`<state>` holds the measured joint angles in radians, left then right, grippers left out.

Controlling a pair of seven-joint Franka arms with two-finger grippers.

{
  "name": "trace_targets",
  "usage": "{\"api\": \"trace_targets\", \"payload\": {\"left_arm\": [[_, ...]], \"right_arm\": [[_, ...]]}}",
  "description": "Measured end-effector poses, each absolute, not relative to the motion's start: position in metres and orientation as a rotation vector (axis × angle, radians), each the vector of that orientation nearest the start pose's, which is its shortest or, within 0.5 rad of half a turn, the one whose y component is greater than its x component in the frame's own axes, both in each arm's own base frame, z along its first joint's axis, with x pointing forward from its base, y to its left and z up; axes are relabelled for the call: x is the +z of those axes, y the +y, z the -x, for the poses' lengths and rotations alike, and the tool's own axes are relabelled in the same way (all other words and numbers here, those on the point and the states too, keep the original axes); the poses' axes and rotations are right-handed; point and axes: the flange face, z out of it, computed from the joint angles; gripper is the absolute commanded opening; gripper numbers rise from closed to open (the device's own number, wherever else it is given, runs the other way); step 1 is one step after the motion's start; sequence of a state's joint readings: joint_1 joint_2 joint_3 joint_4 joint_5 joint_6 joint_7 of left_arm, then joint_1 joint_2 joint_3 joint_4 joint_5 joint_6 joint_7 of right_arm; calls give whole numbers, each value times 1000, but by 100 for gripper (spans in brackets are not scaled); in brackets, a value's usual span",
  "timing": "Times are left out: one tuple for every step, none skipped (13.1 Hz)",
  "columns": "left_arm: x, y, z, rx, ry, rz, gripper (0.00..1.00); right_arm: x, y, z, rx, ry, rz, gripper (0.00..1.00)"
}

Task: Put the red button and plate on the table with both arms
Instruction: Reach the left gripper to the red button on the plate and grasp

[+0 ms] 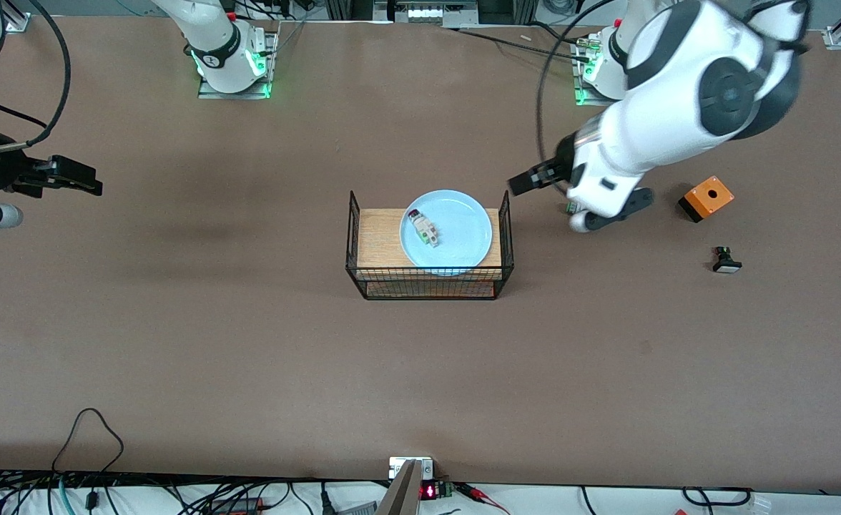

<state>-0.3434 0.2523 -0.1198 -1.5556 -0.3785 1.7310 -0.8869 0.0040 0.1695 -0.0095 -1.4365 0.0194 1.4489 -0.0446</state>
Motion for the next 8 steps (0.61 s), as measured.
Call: {"api": "trace_targets", "payload": {"left_arm": [[490, -332, -554, 522, -865, 3257, 100], [470, -365, -554, 509, -893, 3258, 100], [462, -376, -555, 502, -911, 3259, 100], [456, -381, -558, 490, -938, 3262, 100], [448, -387, -561, 487, -962, 3258, 100], [438, -394, -561, 490, -997, 3244, 100], [425, -404, -562, 485, -1054, 3229, 100], [410, -416, -562, 466, -1109, 3224, 100]], "right_arm": [[580, 0, -591, 244, -62, 3110, 100], [580, -1, -591, 244, -62, 3110, 100], [580, -1, -591, 244, -62, 3110, 100], [580, -1, -591, 244, -62, 3110, 100], [580, -1, -591, 244, -61, 3110, 100], [580, -1, -591, 244, -61, 3112, 100], [580, -2, -592, 244, -59, 3117, 100], [580, -3, -592, 245, -57, 3121, 100]]}}
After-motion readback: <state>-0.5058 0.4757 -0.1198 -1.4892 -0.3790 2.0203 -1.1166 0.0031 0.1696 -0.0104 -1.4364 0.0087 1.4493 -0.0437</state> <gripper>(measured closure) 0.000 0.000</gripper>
